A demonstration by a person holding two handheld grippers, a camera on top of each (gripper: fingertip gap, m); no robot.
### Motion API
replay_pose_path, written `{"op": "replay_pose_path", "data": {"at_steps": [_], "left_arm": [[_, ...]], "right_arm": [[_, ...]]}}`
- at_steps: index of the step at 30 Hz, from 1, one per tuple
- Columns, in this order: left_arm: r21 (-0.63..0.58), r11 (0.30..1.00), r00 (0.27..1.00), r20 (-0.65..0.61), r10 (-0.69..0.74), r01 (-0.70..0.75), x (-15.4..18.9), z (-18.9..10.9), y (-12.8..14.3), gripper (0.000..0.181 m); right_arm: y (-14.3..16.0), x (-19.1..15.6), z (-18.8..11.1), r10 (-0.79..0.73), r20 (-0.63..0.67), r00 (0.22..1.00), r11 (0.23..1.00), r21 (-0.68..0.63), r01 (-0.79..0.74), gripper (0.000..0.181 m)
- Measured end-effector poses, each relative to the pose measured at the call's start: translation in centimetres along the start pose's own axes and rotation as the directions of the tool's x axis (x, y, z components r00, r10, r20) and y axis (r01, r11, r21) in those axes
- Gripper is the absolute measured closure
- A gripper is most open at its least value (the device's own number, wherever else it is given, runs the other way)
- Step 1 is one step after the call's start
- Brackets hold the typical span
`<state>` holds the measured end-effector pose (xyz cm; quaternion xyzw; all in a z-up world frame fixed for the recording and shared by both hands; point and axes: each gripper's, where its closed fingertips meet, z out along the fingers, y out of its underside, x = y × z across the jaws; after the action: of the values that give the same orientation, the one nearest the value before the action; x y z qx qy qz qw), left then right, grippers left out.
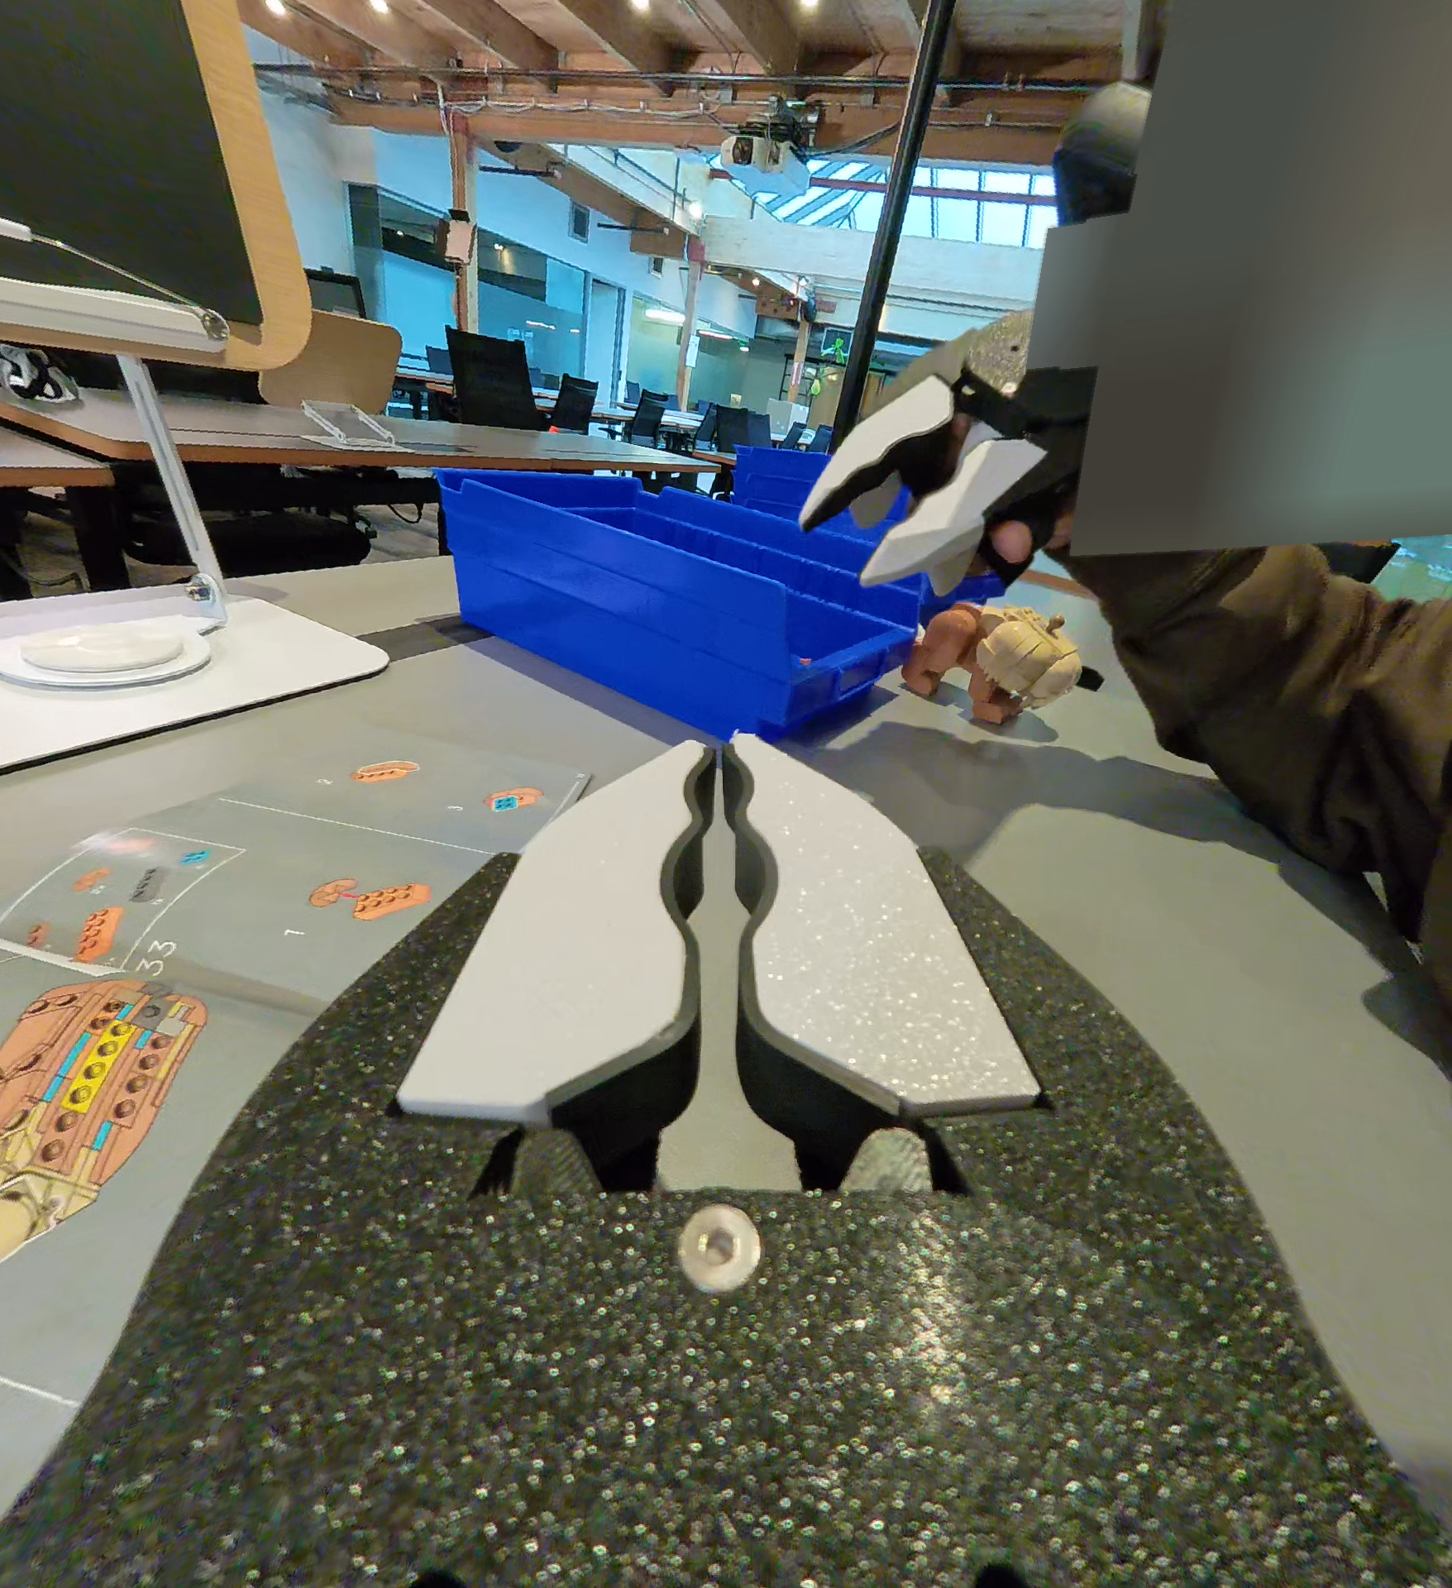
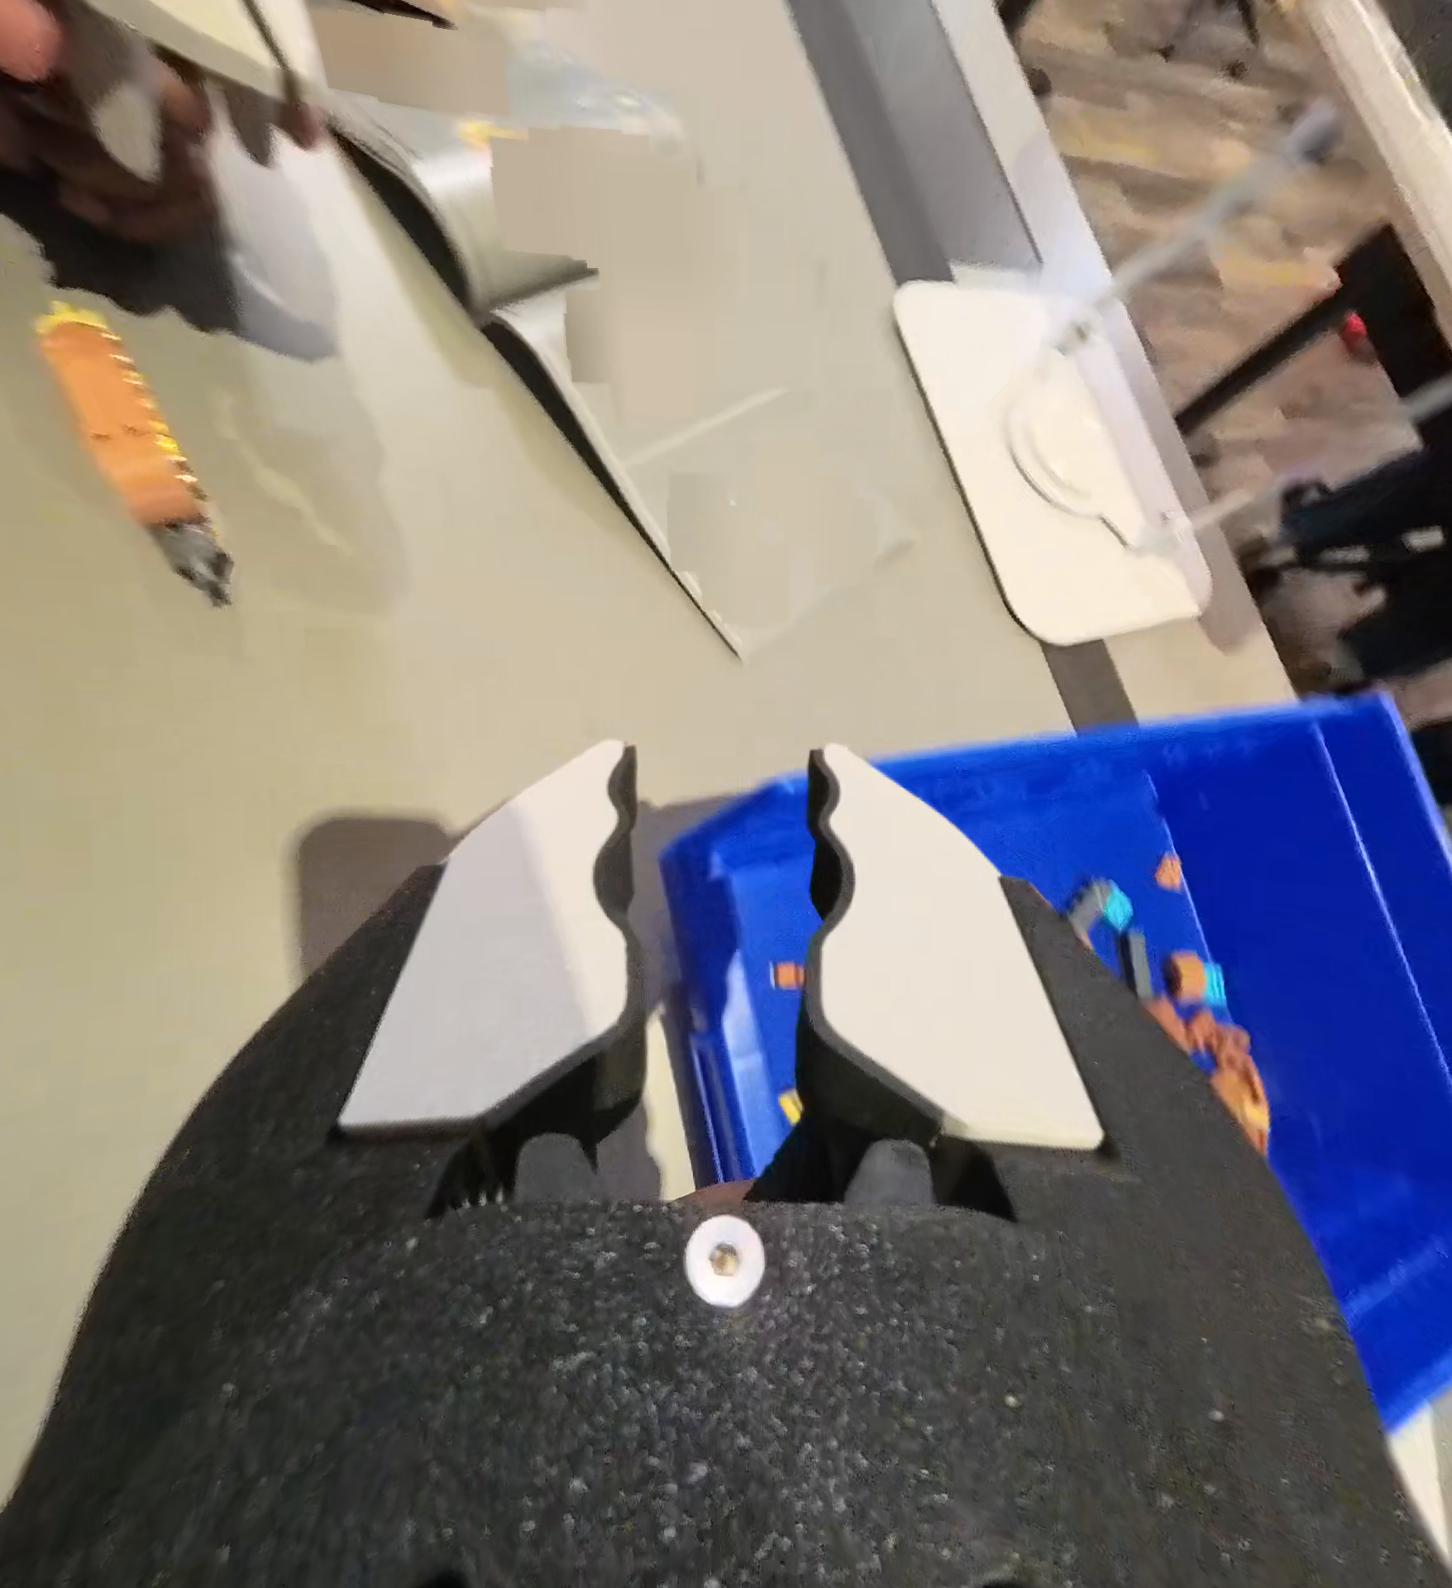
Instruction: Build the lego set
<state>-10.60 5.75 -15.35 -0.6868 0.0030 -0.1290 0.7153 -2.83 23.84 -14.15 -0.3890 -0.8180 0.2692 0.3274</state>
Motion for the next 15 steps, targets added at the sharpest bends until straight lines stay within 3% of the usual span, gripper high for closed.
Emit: {"op": "replay_pose_path", "data": {"at_steps": [6,15], "left_arm": [[-0.007,1.000,1.000,0.018,0.013,-0.012,-0.6,-0.2,0.0,0.180],[-0.003,1.000,1.000,0.026,-0.007,0.007,-1.0,-0.1,0.0,0.180]], "right_arm": [[6.2,3.0,-2.6,0.114,-0.104,0.988,0.986,-0.113,-0.125,0.151],[11.0,1.3,-2.1,0.081,-0.030,0.996,0.948,-0.305,-0.086,0.152]]}}
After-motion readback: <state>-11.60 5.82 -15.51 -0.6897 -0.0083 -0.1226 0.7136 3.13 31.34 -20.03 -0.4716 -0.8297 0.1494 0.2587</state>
